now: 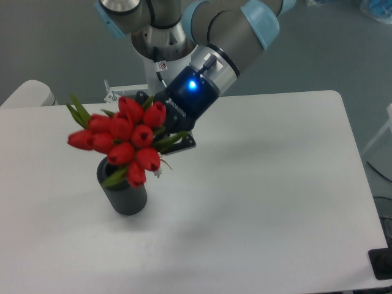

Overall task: Insert the flowers into the vase
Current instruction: 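Carry the red tulip bunch with the gripper over the grey vase, then raise the tulips and align the stems above the vase opening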

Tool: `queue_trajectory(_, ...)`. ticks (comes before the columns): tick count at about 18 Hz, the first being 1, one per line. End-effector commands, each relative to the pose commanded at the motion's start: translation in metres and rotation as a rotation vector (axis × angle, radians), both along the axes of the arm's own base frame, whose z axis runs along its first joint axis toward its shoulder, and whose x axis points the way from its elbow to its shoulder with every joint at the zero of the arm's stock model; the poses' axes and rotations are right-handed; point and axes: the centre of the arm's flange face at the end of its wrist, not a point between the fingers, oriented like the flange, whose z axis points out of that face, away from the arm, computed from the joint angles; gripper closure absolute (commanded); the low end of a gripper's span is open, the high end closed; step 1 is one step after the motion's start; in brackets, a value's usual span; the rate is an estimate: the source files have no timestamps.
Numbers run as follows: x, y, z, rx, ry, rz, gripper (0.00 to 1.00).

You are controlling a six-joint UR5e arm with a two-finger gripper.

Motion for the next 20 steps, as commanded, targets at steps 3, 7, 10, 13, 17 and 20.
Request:
queue_trajectory(3, 0.015, 0.006, 0.008, 0.009, 0.014, -0.026, 0.8)
queue_trajectory(7, 0.026, 0.009, 0.01, 0.012, 0.018, -0.042, 0.8)
queue_trajectory(10, 0.034, 0.011, -0.002, 0.008, 0.017, -0.062, 0.8)
queue_trajectory(13, 0.045, 0.016, -0.012, 0.005, 0.022, -0.088, 0.8)
queue_trajectory(17, 0.055, 0.016, -0.024, -0.001, 0.017, -0.105, 0.79)
queue_trajectory(20, 0.061, 0.015, -0.032, -0.002, 0.023, -0.116, 0.79)
